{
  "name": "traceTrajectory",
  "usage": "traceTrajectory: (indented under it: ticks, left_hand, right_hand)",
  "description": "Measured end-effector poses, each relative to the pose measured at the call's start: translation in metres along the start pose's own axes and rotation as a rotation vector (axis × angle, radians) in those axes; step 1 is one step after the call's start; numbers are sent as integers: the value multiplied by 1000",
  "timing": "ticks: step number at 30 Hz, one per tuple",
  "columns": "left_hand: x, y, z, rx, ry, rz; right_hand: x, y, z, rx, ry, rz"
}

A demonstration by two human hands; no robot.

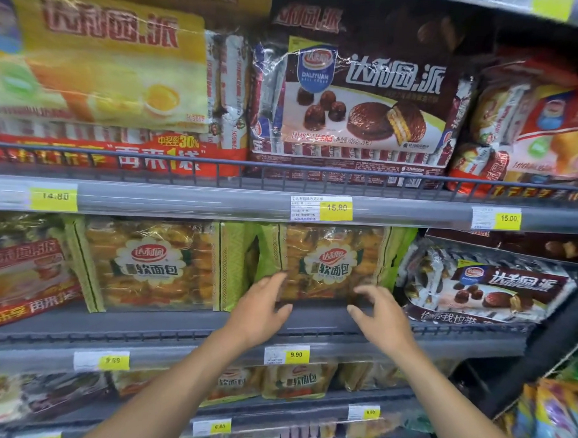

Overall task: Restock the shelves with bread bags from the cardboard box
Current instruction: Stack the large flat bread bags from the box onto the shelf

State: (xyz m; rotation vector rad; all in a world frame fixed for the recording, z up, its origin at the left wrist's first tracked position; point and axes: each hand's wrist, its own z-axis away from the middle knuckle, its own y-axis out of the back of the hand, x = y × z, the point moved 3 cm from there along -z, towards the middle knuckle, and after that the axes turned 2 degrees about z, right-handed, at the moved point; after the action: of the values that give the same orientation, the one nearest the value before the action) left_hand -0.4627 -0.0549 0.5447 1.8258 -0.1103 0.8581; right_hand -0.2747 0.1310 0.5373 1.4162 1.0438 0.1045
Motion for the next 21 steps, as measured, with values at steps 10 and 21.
traceTrajectory:
  ticks: [10,21]
  left_hand:
    - [3,-14,83,-16,-241,-95]
    - [12,-139,174,-277,-449,-251]
  right_hand:
    - [-11,1,123,130,-75,18]
    - [76,-29,295,119,-310,165]
